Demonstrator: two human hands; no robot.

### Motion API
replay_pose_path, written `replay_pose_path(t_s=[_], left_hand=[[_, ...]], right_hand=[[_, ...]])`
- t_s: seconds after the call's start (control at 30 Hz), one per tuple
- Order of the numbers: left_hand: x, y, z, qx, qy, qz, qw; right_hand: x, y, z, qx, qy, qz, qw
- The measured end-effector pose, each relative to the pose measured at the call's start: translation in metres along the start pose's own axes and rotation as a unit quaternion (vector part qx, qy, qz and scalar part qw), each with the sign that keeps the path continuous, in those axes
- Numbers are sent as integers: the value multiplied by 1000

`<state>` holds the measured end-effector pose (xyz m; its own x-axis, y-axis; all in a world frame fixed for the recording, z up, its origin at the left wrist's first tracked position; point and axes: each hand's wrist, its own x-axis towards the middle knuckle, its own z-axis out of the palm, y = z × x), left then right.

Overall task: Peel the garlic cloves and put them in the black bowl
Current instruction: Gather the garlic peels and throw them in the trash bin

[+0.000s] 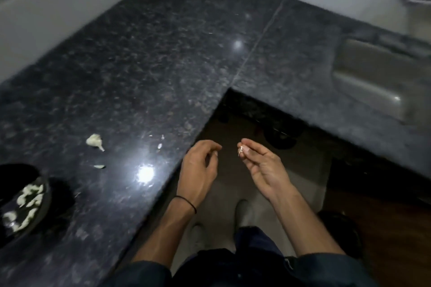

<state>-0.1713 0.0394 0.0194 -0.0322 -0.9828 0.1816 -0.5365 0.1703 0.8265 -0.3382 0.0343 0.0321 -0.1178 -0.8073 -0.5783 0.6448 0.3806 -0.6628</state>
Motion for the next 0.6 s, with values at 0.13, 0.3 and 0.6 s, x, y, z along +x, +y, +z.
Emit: replay_pose_path(t_s=[0.13,0.3,0.6], left_hand=[[-6,33,54,9,-114,34,993],[-21,88,145,28,-271,106,956],[-91,166,318,88,-489,147,855]], right_hand=[[-23,-18,-70,60,69,-35,995],[-58,-42,-176,145,164,-87,972],[-96,-58,-396,216,276,-106,930]])
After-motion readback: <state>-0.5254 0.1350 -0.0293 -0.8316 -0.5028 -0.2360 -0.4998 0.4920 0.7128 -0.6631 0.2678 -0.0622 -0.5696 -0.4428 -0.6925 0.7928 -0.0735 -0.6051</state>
